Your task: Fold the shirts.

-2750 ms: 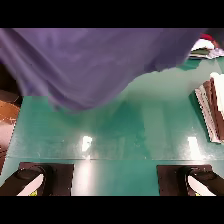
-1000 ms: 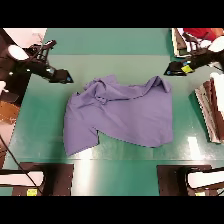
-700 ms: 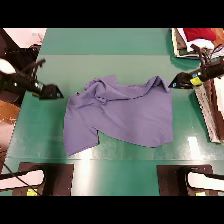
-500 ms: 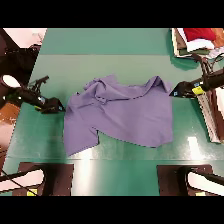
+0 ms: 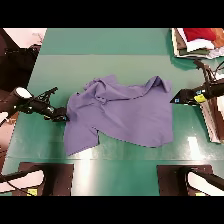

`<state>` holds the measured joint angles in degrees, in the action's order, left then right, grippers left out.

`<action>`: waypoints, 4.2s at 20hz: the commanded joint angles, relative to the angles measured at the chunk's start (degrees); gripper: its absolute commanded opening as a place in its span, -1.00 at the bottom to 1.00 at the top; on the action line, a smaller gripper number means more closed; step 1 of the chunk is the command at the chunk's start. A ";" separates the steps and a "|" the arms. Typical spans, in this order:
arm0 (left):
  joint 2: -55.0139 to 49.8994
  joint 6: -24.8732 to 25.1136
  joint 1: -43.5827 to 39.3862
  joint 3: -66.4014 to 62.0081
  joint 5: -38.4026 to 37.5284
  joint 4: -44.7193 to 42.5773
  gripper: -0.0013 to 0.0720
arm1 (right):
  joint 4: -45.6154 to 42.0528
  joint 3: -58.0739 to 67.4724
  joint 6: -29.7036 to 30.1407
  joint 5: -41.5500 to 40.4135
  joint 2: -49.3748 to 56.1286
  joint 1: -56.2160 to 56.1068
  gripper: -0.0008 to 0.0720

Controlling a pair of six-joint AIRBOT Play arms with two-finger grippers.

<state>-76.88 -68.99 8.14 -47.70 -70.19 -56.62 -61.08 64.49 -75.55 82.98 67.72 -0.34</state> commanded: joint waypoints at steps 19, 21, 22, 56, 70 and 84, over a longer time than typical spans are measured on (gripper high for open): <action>6.36 -0.04 -1.27 -4.13 1.79 0.28 -0.89 | 2.36 -39.10 -16.11 -9.16 -10.97 -7.78 0.26; 6.36 -0.04 -1.27 -4.13 1.68 0.26 -0.89 | 4.02 -39.10 -15.96 -13.57 -8.41 -9.77 0.24; 6.36 -0.04 -1.27 -4.13 1.64 0.26 -0.89 | 4.39 -39.10 -15.93 -15.26 -7.56 -10.43 0.11; 29.07 -6.21 -1.27 -71.97 3.54 12.44 -0.90 | -2.01 50.45 -8.87 -2.51 -13.27 2.58 -0.94; -11.13 -3.19 -1.27 -38.91 5.86 7.98 -0.89 | -3.43 37.68 -9.84 -5.25 26.86 -2.95 -0.94; -17.84 5.33 -5.18 -39.98 17.86 4.68 -0.90 | -11.26 37.66 -5.31 -14.51 35.52 -4.02 -0.94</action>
<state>-94.50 -63.83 3.16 -87.55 -47.59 -47.99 -67.46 102.19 -81.69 62.94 102.94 -3.86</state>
